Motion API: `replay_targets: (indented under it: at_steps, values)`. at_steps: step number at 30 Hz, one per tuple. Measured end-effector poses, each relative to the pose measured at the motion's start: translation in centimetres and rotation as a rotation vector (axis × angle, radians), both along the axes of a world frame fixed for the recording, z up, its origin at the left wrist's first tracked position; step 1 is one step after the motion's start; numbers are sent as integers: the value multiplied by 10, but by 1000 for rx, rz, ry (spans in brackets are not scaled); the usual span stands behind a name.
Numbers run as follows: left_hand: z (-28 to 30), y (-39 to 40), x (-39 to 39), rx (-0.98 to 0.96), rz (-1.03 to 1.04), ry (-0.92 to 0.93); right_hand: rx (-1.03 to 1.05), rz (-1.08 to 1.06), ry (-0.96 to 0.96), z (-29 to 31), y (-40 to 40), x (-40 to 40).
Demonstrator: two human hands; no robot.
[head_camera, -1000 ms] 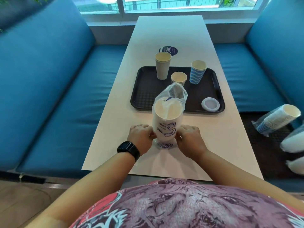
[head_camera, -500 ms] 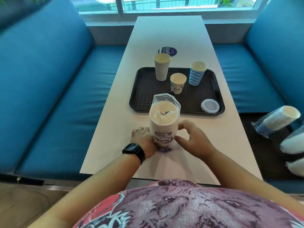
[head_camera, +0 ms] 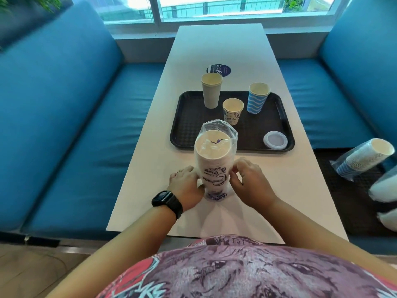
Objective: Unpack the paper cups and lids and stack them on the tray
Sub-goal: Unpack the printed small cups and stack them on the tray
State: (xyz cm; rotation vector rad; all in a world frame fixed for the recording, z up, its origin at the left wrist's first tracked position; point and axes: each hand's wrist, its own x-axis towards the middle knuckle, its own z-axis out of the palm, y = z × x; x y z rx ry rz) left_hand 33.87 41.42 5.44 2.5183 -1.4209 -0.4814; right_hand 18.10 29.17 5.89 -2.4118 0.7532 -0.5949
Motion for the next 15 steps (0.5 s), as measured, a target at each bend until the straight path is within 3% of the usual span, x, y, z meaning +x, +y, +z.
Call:
replay_targets:
  at_steps: [6, 15]
  values:
    - [19, 8, 13, -267, 55, 16, -20, -28, -11, -1, 1, 0]
    - [13, 2, 9, -246, 28, 26, -23, -37, 26, -4, -1, 0]
